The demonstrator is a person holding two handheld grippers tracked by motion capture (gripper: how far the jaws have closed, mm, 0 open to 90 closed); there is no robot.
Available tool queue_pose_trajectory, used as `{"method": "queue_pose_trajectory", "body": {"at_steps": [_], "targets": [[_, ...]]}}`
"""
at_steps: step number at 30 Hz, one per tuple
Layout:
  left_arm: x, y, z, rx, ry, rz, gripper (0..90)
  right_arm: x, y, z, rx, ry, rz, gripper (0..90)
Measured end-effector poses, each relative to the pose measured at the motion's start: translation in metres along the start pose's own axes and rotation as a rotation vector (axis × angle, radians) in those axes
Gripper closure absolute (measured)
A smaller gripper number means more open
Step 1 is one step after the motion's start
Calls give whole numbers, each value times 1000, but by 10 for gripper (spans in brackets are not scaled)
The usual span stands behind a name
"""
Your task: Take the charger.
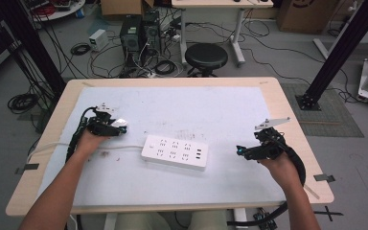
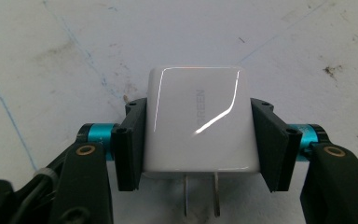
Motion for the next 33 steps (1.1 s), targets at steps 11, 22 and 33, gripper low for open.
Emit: {"method": "queue_pose_trajectory", "body": {"at_steps": [11,22,33], "targets": [[-33,1,-18,-54,92,-76,426,0,-2,-2,-12,4,-4,120],[-65,27,-35,-22,163,-63,426,-4,-6,-4,-24,27,-24,120],[-95,56,-43,31,228,-9,425,-8,-16,-7,-52,47,-39,120]]}}
Point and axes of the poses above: each handheld gripper's, and its own axes: x roughly forward along the jaws, z roughly out of its underside, y roughly to its right, the point moved 10 cm from there along x, roughly forward along the jaws, and after that the axes turned 6 degrees about x, right-handed, at the moved point
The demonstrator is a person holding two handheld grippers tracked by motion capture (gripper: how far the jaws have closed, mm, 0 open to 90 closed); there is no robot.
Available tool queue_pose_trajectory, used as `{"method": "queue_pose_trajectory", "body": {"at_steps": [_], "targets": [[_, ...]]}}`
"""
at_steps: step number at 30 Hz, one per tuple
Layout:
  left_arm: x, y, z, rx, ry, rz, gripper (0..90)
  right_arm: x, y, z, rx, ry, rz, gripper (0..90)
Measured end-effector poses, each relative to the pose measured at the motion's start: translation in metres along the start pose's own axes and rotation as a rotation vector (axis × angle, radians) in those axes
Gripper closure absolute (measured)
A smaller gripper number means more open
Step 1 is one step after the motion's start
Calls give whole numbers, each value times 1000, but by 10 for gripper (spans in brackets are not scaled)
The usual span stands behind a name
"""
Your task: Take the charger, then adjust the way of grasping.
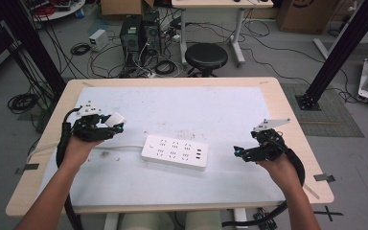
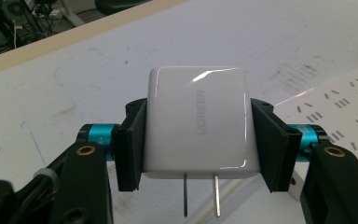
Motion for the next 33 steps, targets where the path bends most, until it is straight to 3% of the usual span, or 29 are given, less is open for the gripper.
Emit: {"method": "queue_pose_trajectory", "body": {"at_steps": [3,19,26,28,33], "targets": [[-6,10,-3,20,18,19,425,1,-3,0,-12,-12,-11,120],[-15,37,-10,81,38,68,425,0,-13,-8,-29,-1,-44,120],[-15,60,-8,142,52,131,425,2,-24,-10,-32,-2,-81,120],[-15,65,-7,152,51,144,425,3,-26,-10,-28,-14,-97,171],[-15,77,-8,174,60,172,425,4,-31,-11,-41,-15,-103,171]]}}
Point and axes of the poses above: each handheld gripper's, and its own axes: x roughly forward along the jaws, z roughly out of its underside, y roughly to its right, the point moved 10 cm from there along x, roughly forward along the jaws, and after that the axes turned 6 degrees about x, right-handed, at the moved point
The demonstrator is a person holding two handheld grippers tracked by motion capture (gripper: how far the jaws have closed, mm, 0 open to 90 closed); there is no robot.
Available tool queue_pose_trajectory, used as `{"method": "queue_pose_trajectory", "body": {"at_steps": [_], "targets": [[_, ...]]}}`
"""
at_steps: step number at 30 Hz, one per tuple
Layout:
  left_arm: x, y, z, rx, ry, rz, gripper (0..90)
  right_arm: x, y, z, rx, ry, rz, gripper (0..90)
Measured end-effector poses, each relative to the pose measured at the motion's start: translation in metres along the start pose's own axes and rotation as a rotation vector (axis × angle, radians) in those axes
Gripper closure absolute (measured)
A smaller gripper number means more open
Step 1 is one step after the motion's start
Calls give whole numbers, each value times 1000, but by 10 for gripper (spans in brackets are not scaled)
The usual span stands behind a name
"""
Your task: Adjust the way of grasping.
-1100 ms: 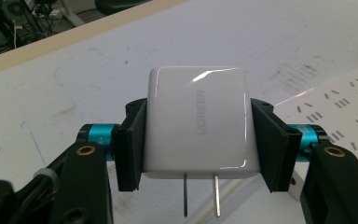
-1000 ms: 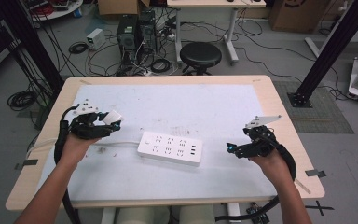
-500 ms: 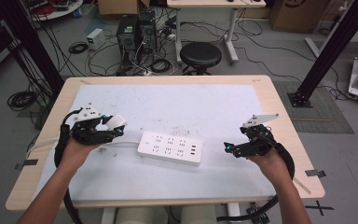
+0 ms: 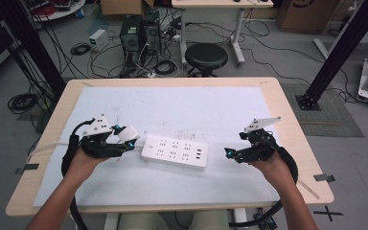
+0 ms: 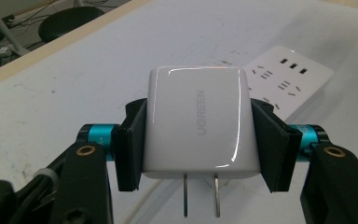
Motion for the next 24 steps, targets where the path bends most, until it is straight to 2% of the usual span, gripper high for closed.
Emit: {"method": "queue_pose_trajectory", "body": {"at_steps": [6,10,11,12,16,21,24], "targets": [[4,17,-9,49,16,43,424,3,-9,-2,-15,-9,-17,171],[6,23,-12,71,26,64,424,6,-16,-2,-14,-17,-37,171],[8,28,-14,86,30,79,424,8,-24,-3,-25,-24,-67,171],[8,30,-15,98,28,86,424,8,-24,-3,-25,-24,-67,171],[13,42,-20,139,37,116,424,9,-35,-6,-7,-19,-112,172],[16,48,-22,158,37,132,425,10,-39,-7,3,-28,-123,172],[20,54,-24,191,39,151,425,14,-46,-7,29,-39,-161,172]]}}
Point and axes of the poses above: each handheld gripper's, and its own axes: x roughly forward along the jaws, z roughly out of its underside, y roughly to its right, the point moved 10 cm from there along x, roughly forward along the jaws, and after that the axes turned 6 degrees about x, right-handed, at the moved point
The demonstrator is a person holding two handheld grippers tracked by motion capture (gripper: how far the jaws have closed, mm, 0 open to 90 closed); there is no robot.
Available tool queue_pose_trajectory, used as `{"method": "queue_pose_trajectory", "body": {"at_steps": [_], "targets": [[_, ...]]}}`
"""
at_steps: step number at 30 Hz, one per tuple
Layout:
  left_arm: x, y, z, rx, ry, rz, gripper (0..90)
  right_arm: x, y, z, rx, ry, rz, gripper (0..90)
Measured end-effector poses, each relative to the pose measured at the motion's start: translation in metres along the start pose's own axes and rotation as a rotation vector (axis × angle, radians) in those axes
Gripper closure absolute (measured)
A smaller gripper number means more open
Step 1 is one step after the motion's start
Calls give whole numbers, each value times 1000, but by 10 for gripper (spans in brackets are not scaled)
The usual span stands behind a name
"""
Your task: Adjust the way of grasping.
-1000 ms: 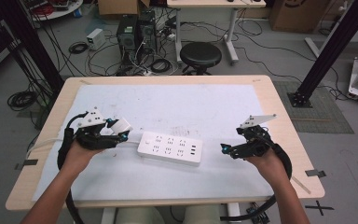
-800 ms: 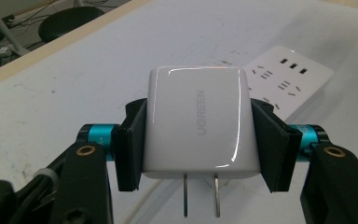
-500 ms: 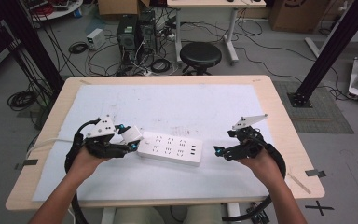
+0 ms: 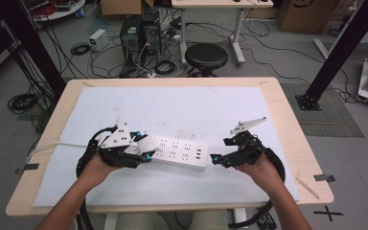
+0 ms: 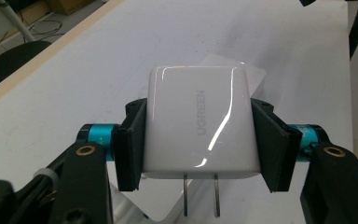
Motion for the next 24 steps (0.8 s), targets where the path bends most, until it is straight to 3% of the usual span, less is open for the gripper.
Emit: {"method": "queue_pose_trajectory", "body": {"at_steps": [4,8,14,22,24], "targets": [[5,4,-3,7,13,13,425,3,-4,-1,8,-1,-15,175],[11,10,-6,46,12,38,424,8,-8,-3,7,-8,-19,175],[18,17,-6,73,27,62,425,14,-17,-6,12,-18,-43,176],[26,26,-9,124,40,85,425,23,-36,-17,54,-8,-146,177],[27,28,-10,138,43,92,424,24,-37,-18,57,-6,-151,178]]}}
Point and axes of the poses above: each handheld gripper's, and its own axes: x roughly forward along the jaws, z roughly out of its underside, y roughly to its right, the point moved 10 cm from there along x, roughly forward along the jaws, and after that the axes turned 6 degrees about x, right-handed, at the moved point
